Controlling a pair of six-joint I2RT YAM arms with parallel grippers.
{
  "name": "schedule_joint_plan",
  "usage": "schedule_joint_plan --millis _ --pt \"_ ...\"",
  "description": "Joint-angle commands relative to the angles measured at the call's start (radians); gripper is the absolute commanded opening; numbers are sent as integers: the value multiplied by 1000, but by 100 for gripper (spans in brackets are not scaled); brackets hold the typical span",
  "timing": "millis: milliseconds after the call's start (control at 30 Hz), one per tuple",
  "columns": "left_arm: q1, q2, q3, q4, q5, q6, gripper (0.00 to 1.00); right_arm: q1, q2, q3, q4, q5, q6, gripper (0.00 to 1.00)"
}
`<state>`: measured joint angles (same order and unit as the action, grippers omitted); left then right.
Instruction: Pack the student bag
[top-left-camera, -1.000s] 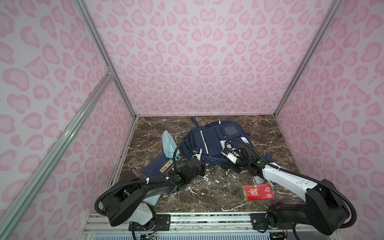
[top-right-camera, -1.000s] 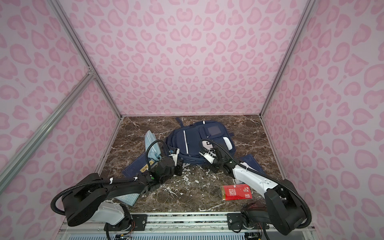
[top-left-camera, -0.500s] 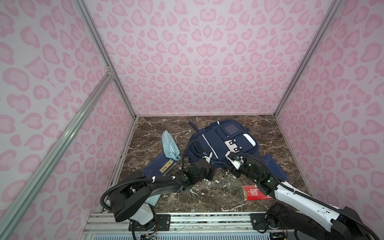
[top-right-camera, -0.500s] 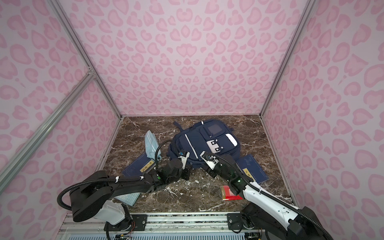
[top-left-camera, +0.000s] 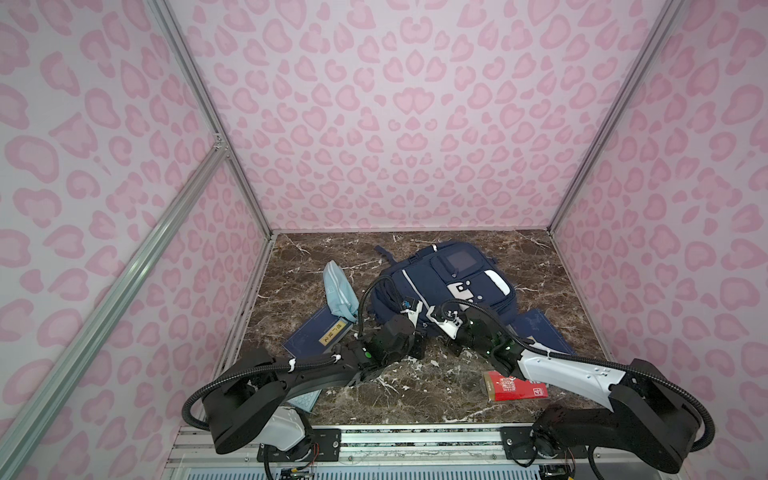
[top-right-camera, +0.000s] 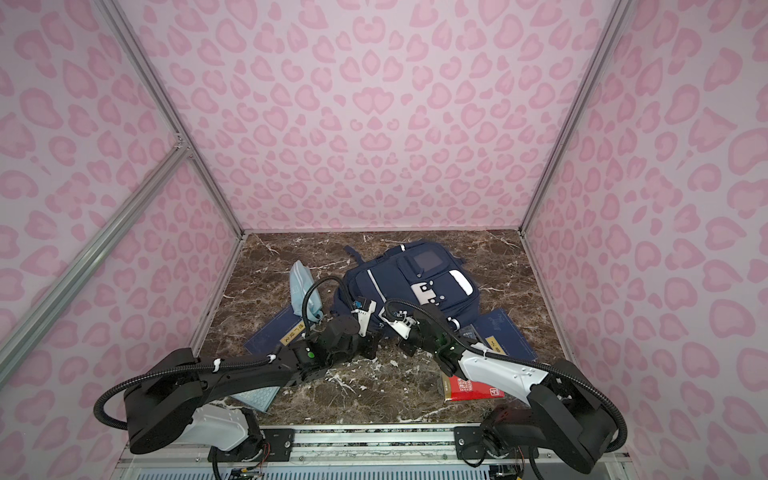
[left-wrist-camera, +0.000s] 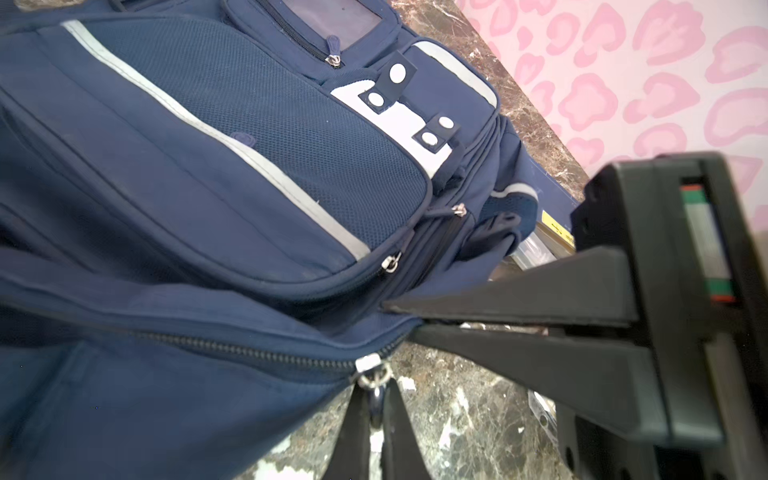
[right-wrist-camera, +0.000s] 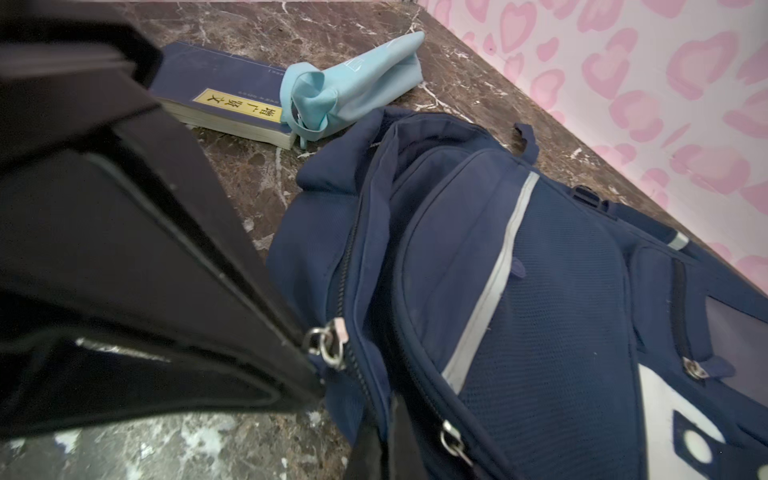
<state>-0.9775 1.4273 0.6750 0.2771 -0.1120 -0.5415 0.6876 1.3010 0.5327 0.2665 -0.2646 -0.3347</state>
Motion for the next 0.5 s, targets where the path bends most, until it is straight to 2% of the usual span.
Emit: schedule_joint_plan --millis 0,200,300,467 --pt "16 -34 -10 38 3 -1 3 0 9 15 -9 -5 -7 0" --pt "97 -92 -15 -58 -22 0 3 26 -19 146 -303 104 -8 0" --pt "131 -118 6 -141 -56 15 3 27 -29 164 -417 201 -31 0" --pt "252 -101 15 -176 -50 20 3 26 -76 139 -462 265 -67 0"
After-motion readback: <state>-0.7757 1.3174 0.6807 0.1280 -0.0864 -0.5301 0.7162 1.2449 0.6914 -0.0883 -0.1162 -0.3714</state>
